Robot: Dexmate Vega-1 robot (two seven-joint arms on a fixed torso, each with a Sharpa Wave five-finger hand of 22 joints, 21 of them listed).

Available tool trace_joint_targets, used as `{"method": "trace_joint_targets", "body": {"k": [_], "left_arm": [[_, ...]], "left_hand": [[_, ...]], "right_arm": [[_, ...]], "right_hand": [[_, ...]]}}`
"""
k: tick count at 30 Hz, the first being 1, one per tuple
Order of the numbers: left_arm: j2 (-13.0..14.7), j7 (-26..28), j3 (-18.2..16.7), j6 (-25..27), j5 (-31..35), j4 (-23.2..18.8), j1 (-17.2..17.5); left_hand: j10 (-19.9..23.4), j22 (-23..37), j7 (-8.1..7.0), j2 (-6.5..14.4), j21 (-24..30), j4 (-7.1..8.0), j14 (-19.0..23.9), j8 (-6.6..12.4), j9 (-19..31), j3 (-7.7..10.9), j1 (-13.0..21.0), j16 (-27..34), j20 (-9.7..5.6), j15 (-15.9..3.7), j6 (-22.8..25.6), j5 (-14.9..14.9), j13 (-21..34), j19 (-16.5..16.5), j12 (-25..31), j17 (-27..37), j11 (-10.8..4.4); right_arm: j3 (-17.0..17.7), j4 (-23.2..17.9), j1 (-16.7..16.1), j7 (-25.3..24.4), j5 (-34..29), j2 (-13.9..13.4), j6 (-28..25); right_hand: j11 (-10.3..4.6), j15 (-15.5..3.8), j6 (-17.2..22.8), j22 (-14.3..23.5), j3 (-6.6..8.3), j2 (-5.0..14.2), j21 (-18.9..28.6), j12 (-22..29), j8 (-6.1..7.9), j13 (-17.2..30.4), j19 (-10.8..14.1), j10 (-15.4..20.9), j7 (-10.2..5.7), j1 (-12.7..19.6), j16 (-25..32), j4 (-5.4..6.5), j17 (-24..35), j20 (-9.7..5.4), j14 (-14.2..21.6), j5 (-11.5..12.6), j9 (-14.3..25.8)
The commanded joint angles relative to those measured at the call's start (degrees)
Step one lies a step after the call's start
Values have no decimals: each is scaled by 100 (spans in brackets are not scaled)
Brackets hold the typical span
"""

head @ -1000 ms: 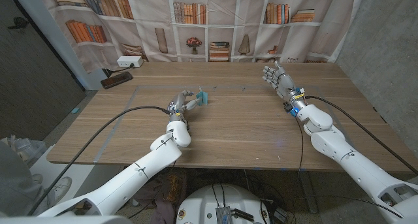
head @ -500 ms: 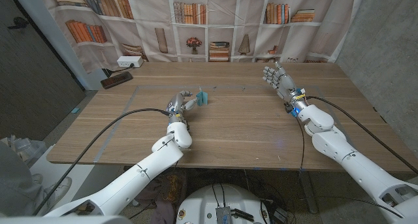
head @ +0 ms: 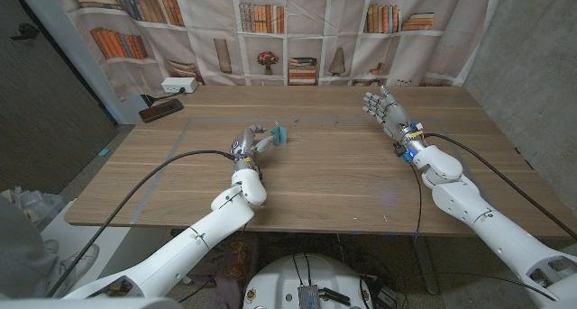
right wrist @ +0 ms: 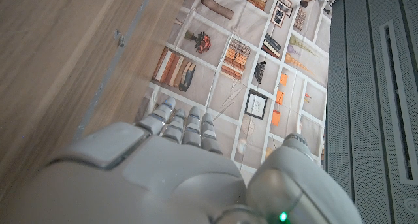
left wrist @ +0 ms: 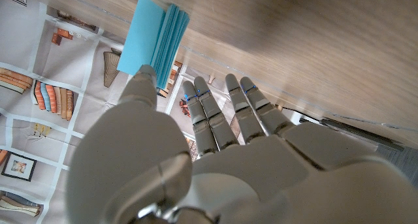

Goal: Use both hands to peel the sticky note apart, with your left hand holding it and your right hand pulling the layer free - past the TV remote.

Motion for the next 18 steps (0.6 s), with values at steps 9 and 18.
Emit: {"method": "trace_joint_targets", "body": {"k": [9, 18], "left_arm": [[-10, 26, 23, 58, 57, 69, -64], [16, -45, 131, 83, 151, 145, -173]], "left_hand": [[-25, 30, 8, 39, 25, 17, 14, -23, -18, 18, 2, -23, 23, -925, -55, -15, 11, 1, -43, 36, -4], [-6, 29, 2, 67, 29, 24, 33, -4, -31, 34, 26, -28, 22, -931, -1, -20, 10, -1, -46, 43, -5]], "right_arm": [[-1, -33, -11, 23, -4, -25, -14], [-9, -21, -6, 28, -9, -19, -10]], "right_hand": [[-25, 0, 41, 32, 9, 27, -39, -11, -10, 15, 5, 11, 11, 39, 10, -31, 14, 24, -7, -32, 20], [-30, -1, 41, 32, 5, 31, -40, -11, -11, 15, 9, 12, 7, 36, 10, -34, 14, 26, -9, -33, 20]]}}
